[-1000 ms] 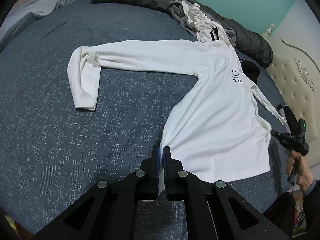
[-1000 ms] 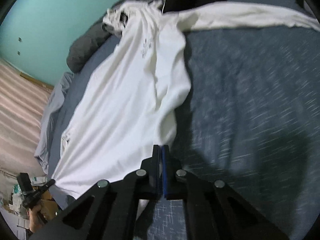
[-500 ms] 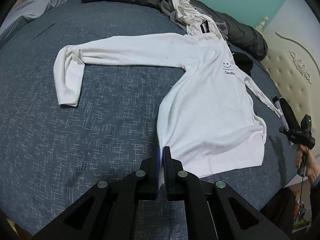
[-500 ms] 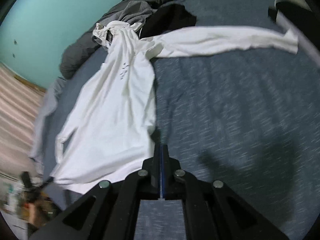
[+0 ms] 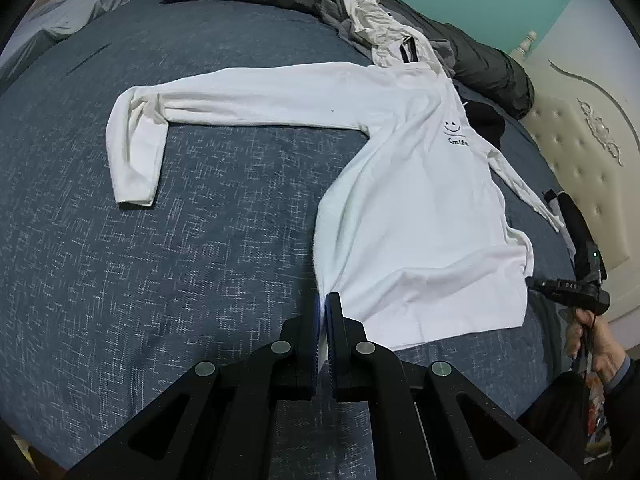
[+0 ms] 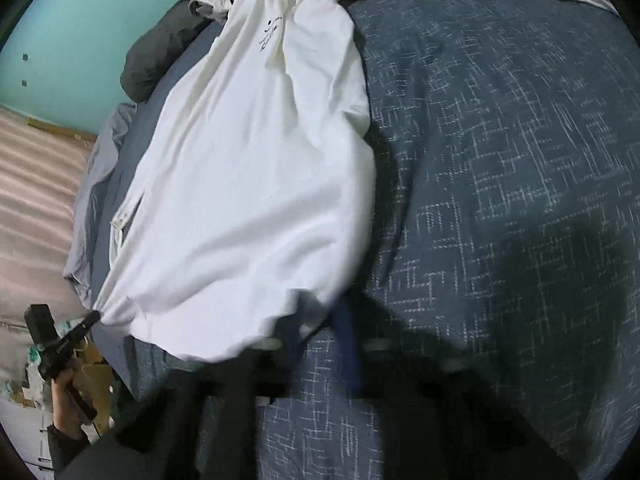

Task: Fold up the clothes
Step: 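Pull the white shirt hem taut with both tools to straighten the body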

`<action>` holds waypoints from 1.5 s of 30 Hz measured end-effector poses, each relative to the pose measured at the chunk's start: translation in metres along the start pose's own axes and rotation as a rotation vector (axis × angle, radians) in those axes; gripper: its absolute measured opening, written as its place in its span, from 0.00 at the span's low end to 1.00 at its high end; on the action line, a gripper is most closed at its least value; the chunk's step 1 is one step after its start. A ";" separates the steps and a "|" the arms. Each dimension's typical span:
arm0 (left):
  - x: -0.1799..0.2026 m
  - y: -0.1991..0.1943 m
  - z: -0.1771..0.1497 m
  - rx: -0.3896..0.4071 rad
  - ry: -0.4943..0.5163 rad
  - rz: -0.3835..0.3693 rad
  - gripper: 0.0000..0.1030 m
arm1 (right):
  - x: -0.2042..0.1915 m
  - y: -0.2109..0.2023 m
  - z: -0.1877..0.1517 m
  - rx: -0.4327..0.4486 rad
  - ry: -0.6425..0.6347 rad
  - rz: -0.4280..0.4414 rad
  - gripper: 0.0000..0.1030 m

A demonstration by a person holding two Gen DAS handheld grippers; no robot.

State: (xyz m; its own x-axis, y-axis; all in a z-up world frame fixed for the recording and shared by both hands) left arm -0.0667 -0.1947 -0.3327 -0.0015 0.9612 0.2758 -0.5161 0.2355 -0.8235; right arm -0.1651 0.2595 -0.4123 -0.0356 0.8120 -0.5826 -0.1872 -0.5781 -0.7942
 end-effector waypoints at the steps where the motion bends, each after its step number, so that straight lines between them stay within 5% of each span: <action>1: 0.002 -0.001 0.000 0.001 0.003 0.000 0.03 | -0.001 -0.004 0.001 0.009 -0.010 0.007 0.02; 12: 0.040 -0.034 0.011 0.036 0.071 -0.025 0.03 | -0.012 -0.114 0.016 0.121 -0.123 0.007 0.02; 19: 0.077 -0.036 -0.002 -0.001 0.118 -0.069 0.03 | 0.000 -0.157 0.002 0.074 -0.122 0.012 0.02; 32: 0.085 0.036 -0.052 -0.197 0.108 -0.054 0.04 | 0.104 -0.115 -0.017 0.008 0.042 -0.160 0.05; 37: 0.078 0.039 -0.053 -0.185 0.053 -0.074 0.04 | 0.086 -0.120 -0.023 0.030 -0.012 -0.096 0.35; 41: 0.072 0.035 -0.056 -0.183 0.033 -0.073 0.12 | 0.067 -0.113 -0.028 0.027 -0.098 -0.117 0.45; 45: 0.064 0.034 -0.062 -0.194 0.017 -0.070 0.19 | 0.058 -0.091 -0.041 -0.033 -0.231 -0.230 0.46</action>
State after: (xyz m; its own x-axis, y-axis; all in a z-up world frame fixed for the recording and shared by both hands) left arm -0.0317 -0.1159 -0.3735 0.0435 0.9436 0.3283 -0.3402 0.3230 -0.8831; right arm -0.1102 0.3556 -0.3806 -0.2189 0.9162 -0.3356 -0.1847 -0.3766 -0.9078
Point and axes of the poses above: each gripper's, at about its wrist camera, not at the fingertips, and y roughly the way its jaws point, x to its right, z to its top, the point moved 7 cm from there along y, roughly the way its jaws point, and after that the axes turned 6 degrees about y, right-handed, at the moved point
